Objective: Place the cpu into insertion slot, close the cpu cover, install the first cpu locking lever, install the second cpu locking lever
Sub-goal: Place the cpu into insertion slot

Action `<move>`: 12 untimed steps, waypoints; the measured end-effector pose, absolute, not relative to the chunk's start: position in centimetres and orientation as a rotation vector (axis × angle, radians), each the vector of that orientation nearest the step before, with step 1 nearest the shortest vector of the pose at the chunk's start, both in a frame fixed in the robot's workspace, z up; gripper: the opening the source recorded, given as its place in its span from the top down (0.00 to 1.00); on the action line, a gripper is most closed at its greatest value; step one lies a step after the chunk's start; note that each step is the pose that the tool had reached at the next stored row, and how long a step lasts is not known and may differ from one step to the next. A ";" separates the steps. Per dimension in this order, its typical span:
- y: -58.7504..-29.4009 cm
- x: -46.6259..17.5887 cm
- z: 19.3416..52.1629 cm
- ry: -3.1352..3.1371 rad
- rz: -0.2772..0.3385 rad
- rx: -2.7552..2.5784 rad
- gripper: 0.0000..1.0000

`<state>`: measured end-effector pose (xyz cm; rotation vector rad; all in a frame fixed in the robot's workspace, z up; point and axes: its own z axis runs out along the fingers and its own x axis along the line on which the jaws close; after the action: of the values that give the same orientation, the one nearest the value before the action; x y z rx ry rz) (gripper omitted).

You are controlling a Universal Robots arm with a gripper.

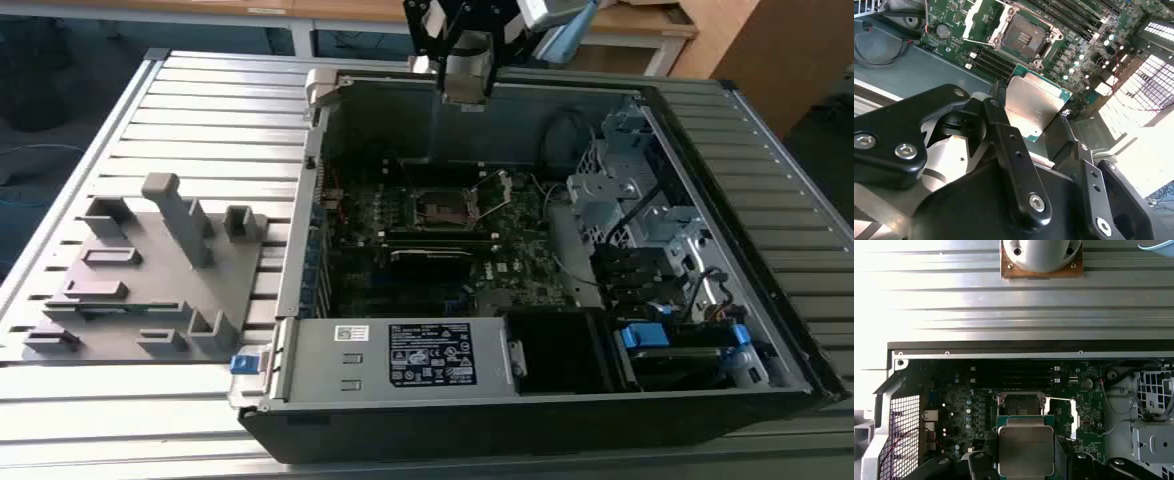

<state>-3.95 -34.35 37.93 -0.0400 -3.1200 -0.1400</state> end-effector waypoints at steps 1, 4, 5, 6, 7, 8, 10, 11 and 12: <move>-34.3 -4.0 37.9 -3.120 -0.140 -0.040 0.46; -34.3 -4.0 37.9 -3.120 -0.140 -0.040 0.46; -34.3 -4.0 37.9 -3.120 -0.140 -0.040 0.46; -34.3 -4.0 37.9 -3.120 -0.140 -0.040 0.46; -34.3 -4.0 37.9 -3.120 -0.140 -0.040 0.46; -34.3 -4.0 37.8 -3.120 -0.140 -0.040 0.46; -34.3 -4.0 37.7 -3.120 -0.140 -0.040 0.46; -34.3 -4.0 37.7 -3.120 -0.140 -0.040 0.46; -34.3 -4.0 37.6 -3.120 -0.140 -0.040 0.46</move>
<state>-3.95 -34.35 37.63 -0.0400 -3.1200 -0.1401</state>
